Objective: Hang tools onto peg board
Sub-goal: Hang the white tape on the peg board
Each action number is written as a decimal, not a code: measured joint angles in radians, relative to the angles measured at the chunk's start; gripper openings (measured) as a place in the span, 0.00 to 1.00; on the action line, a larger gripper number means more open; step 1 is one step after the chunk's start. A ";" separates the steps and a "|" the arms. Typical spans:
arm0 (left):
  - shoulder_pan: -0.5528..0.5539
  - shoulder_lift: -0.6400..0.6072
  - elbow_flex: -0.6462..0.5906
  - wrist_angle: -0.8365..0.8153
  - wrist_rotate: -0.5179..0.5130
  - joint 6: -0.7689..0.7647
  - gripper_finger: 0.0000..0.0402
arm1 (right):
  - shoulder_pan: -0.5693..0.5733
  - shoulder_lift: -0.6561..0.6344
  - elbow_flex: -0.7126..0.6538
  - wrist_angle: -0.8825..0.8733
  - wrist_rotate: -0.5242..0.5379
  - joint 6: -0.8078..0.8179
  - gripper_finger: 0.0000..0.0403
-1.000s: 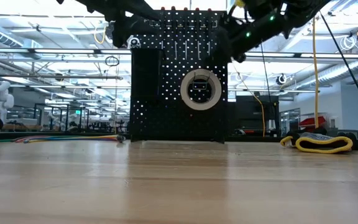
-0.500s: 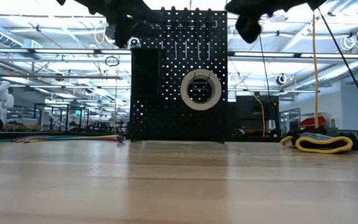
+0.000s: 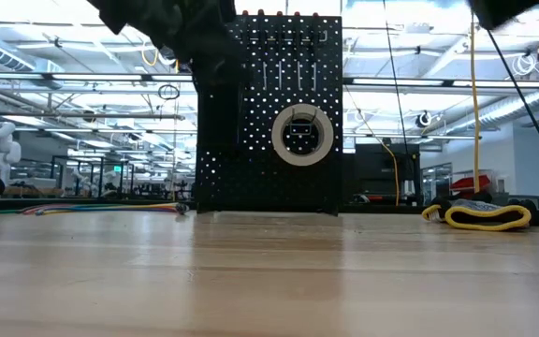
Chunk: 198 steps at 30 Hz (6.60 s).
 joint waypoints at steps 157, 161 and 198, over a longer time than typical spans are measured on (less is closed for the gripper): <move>-0.201 0.002 0.006 0.438 -0.163 -0.107 0.16 | -0.233 -0.127 -0.240 0.962 0.516 -1.050 0.52; -0.201 0.002 0.006 0.437 -0.163 -0.104 0.16 | -0.236 -0.103 -0.240 0.980 0.473 -1.047 0.52; -0.133 -0.092 0.006 0.075 -0.241 -0.189 0.53 | -0.546 -0.059 -0.241 0.870 0.278 -1.159 0.17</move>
